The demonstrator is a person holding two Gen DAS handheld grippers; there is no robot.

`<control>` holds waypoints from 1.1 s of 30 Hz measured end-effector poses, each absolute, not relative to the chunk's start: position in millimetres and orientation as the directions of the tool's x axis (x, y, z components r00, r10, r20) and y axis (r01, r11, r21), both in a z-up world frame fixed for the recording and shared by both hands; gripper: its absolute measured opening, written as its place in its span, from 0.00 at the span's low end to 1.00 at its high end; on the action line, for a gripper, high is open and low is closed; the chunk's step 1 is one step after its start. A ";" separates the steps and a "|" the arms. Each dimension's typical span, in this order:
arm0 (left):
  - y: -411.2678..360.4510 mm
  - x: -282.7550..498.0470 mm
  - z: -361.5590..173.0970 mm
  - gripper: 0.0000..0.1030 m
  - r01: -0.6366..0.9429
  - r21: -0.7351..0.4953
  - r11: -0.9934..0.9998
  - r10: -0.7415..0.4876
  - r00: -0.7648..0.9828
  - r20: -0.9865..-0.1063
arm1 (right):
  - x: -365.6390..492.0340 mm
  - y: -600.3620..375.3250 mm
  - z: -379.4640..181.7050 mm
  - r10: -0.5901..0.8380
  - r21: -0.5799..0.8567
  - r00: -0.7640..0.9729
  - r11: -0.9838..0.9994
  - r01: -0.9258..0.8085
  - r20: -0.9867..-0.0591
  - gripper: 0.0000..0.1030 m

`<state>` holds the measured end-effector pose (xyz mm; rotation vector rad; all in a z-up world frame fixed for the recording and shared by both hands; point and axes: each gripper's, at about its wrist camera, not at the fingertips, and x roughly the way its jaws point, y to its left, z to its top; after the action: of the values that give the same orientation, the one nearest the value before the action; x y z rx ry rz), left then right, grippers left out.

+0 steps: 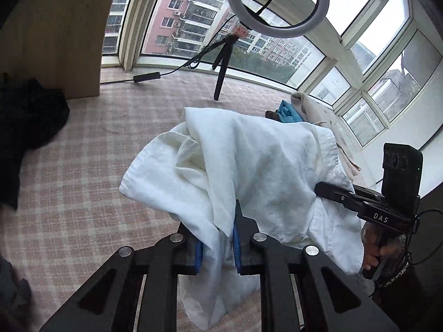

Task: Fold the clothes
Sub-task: 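Grasp the folded white shirt with both grippers and lift it onto the clothes stack, then release the shirt on top of the stack with both grippers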

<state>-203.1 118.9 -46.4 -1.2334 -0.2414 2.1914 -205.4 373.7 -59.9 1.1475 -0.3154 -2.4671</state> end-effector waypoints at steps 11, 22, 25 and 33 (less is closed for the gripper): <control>358.7 -257.9 56.9 0.16 -0.645 -0.424 -0.635 0.732 -0.327 -0.599 | -208.6 600.6 61.0 -0.205 0.193 -0.718 -0.976 0.100 -0.665 0.13; 415.3 -322.4 -31.9 0.28 -0.465 -0.499 -0.731 0.647 -0.242 -0.723 | -282.0 733.9 -6.6 0.010 0.051 -0.562 -0.994 -0.092 -0.827 0.22; 397.8 -305.6 11.7 0.26 -0.500 -0.419 -0.758 0.625 -0.372 -0.686 | -259.3 715.7 32.6 -0.007 0.061 -0.702 -0.997 -0.052 -0.712 0.22; 481.7 -349.8 -6.7 0.28 -0.580 -0.256 -0.773 0.546 -0.403 -0.734 | -323.3 646.5 -20.3 0.026 -0.077 -0.658 -0.996 0.049 -0.752 0.23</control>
<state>-349.8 481.7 -6.7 -1.1228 0.0519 2.1834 -323.3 646.5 -20.3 1.2935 0.1420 -2.8454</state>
